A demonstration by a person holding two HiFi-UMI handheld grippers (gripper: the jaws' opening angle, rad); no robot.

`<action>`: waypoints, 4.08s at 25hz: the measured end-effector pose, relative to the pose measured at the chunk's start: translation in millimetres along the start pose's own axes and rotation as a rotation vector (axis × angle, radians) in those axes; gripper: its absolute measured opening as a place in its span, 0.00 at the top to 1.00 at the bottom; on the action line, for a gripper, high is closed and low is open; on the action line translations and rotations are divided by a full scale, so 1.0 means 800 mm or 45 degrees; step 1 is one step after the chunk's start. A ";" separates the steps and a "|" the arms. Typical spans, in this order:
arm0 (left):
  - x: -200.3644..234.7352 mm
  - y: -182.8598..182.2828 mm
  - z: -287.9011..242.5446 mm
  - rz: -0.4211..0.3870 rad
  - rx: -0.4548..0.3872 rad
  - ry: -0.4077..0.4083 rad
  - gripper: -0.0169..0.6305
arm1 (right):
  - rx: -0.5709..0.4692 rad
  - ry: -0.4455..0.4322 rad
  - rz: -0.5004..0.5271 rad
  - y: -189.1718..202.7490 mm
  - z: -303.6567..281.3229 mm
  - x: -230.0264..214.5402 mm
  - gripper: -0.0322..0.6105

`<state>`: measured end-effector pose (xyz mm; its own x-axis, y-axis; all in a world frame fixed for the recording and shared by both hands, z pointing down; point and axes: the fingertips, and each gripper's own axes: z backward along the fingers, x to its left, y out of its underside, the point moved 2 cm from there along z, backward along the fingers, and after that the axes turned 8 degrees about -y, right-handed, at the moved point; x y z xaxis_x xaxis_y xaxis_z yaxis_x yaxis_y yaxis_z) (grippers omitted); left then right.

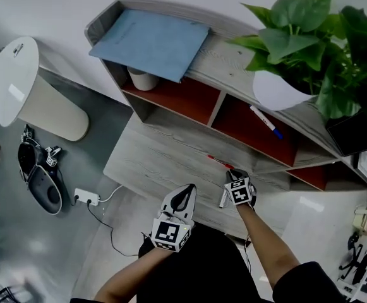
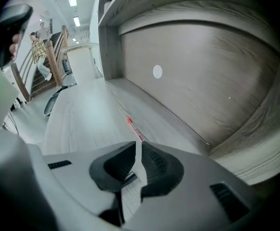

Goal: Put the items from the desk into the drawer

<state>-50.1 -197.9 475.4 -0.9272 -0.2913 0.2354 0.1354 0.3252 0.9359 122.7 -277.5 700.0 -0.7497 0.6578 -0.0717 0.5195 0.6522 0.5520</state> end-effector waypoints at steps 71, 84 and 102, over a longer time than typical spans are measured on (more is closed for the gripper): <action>0.025 0.044 0.197 -0.010 0.061 0.293 0.97 | -0.270 0.271 -0.200 0.070 0.166 0.223 0.84; -0.090 0.070 0.241 -0.008 -0.010 0.251 0.97 | -0.353 0.176 -0.187 0.161 0.221 0.217 0.84; -0.245 0.160 0.278 -0.020 0.045 0.025 0.97 | -0.196 -0.010 0.036 0.363 0.249 0.192 0.84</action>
<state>71.0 100.4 490.6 -0.9221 -0.3137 0.2264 0.1084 0.3523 0.9296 239.8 88.1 683.7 -0.7321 0.6786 -0.0601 0.4711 0.5680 0.6749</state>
